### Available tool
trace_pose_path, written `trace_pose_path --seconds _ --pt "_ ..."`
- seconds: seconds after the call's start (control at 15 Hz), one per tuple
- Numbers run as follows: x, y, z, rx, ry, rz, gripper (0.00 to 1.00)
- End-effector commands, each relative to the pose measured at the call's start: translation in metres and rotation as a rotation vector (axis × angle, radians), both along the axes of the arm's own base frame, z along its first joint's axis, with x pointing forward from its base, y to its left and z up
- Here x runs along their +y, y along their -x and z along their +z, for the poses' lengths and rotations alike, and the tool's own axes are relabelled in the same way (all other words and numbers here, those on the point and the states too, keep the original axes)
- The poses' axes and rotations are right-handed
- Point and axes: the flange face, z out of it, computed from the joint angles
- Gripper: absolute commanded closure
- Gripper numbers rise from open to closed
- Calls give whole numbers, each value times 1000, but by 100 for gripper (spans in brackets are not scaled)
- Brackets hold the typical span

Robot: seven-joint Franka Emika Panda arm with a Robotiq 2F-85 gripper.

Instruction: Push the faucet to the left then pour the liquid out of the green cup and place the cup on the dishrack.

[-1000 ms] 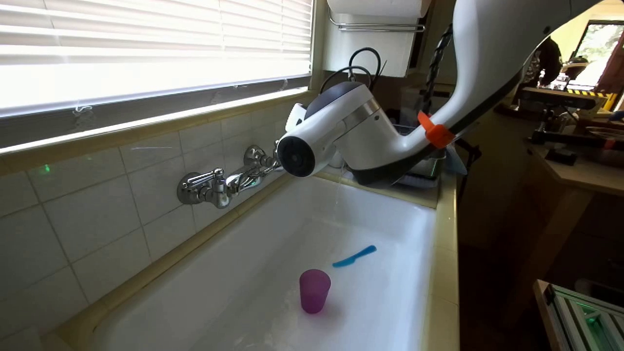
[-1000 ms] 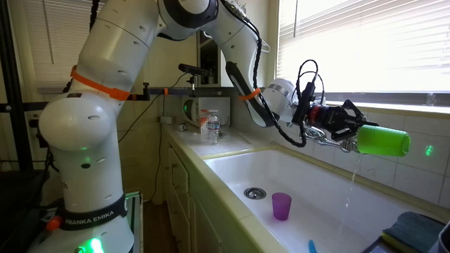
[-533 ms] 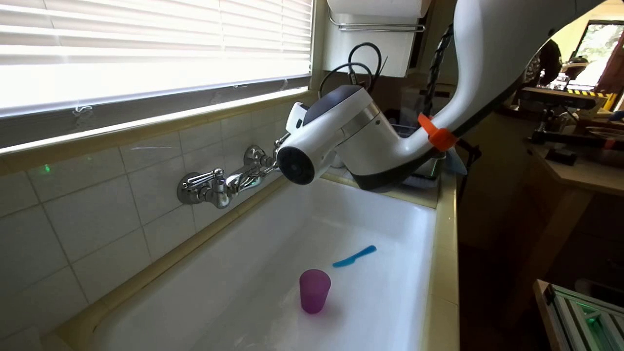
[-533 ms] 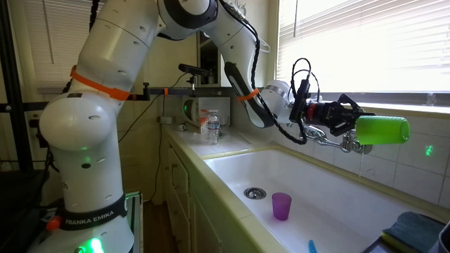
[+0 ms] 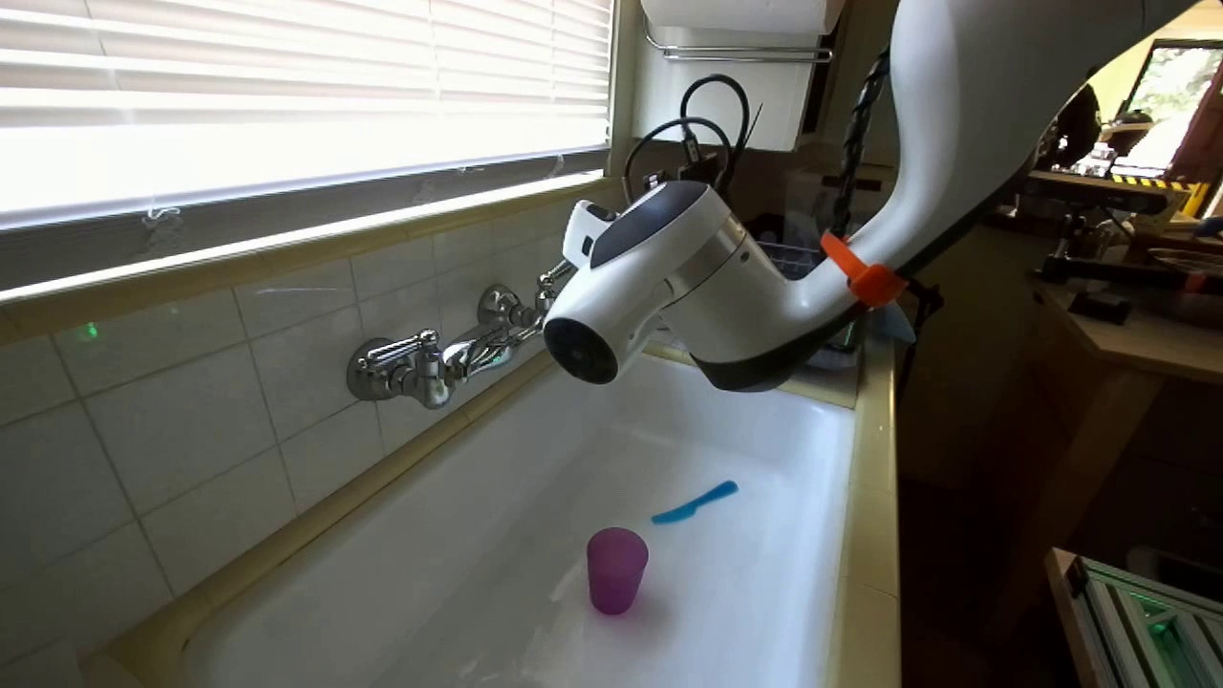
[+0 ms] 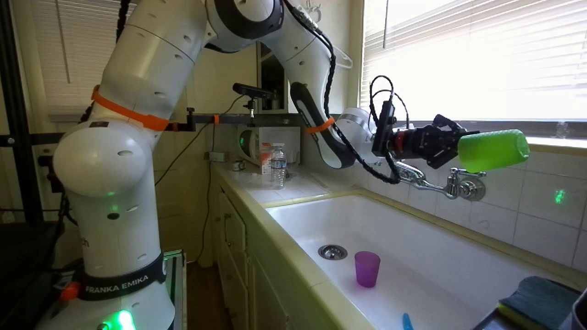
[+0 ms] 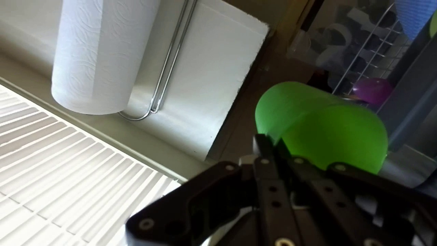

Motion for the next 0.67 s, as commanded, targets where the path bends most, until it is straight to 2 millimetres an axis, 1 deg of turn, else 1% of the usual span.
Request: trace_pose_path --seconds 0.0,0.33,0.6 --pt "6 8 1 -4 82 6 99" --pt "10 10 4 -12 103 8 99" --pt "14 9 3 -12 75 29 99"
